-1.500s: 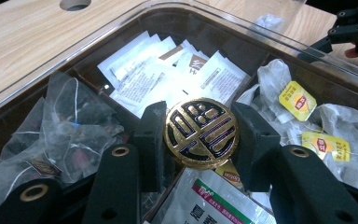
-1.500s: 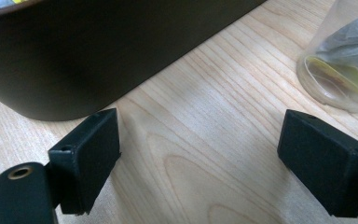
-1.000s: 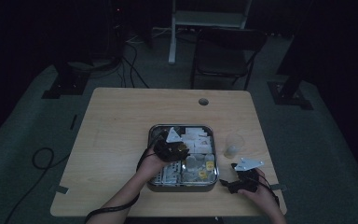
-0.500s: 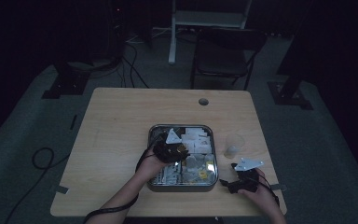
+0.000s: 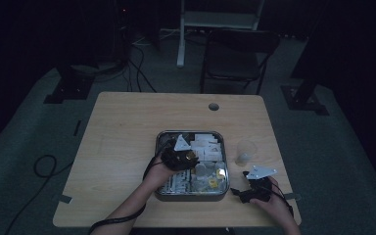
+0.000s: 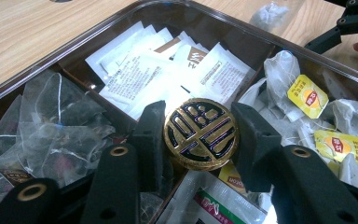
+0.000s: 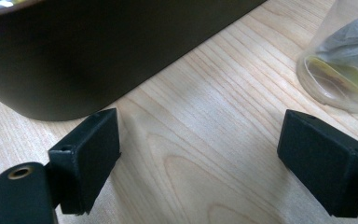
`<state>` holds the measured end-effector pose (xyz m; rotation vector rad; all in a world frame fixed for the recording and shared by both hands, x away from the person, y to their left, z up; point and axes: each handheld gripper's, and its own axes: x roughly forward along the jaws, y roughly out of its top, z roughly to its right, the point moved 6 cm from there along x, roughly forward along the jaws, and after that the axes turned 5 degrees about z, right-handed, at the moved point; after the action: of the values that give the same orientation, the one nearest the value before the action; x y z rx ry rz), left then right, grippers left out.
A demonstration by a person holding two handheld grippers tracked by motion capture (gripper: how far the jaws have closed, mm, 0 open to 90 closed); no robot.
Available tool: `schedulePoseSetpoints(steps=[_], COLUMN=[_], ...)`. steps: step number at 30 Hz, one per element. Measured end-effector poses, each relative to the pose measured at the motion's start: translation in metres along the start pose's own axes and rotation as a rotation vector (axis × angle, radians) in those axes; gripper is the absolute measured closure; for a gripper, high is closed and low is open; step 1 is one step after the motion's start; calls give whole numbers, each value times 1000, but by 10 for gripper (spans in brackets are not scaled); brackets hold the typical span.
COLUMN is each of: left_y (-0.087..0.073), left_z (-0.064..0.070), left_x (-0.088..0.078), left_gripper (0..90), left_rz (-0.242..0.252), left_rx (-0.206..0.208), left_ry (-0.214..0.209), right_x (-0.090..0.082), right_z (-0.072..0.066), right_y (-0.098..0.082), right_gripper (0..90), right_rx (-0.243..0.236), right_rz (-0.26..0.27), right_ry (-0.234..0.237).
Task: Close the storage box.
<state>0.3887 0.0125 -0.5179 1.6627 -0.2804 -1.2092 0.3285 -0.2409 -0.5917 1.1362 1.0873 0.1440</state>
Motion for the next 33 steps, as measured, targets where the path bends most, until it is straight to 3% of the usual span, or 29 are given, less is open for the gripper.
schedulePoseSetpoints(steps=[3, 8, 10, 12, 14, 19, 21, 25, 33], left_y=[1, 0, -1, -4, -5, -4, -4, -8, -14], left_z=[-3, -6, -7, -9, -11, -15, -18, -24, -35], left_x=[-3, -11, -13, -15, -18, -25, -28, -33, -47], left_gripper=[509, 261, 233, 149, 145, 4, 6, 6, 6], left_rz=[-2, -9, -10, -32, -27, 11, 37, 50, 89], left_rx=[-20, -50, -56, -64, -65, -81, -85, -87, -99], left_ry=[-9, -30, -30, -17, -13, 3, 36, 62, 89], right_x=[0, 0, 0, 0, 0, 0, 0, 0, 0], right_z=[0, 0, 0, 0, 0, 0, 0, 0, 0], right_y=[0, 0, 0, 0, 0, 0, 0, 0, 0], right_gripper=[125, 126, 126, 126, 125, 126, 125, 125, 126], right_rx=[1, 1, 2, 2, 1, 1, 0, 0, 0], right_rz=[0, -1, -1, -1, -1, -1, 0, 0, 0], right_ry=[0, 0, 0, 1, 0, 0, 0, 0, 0])
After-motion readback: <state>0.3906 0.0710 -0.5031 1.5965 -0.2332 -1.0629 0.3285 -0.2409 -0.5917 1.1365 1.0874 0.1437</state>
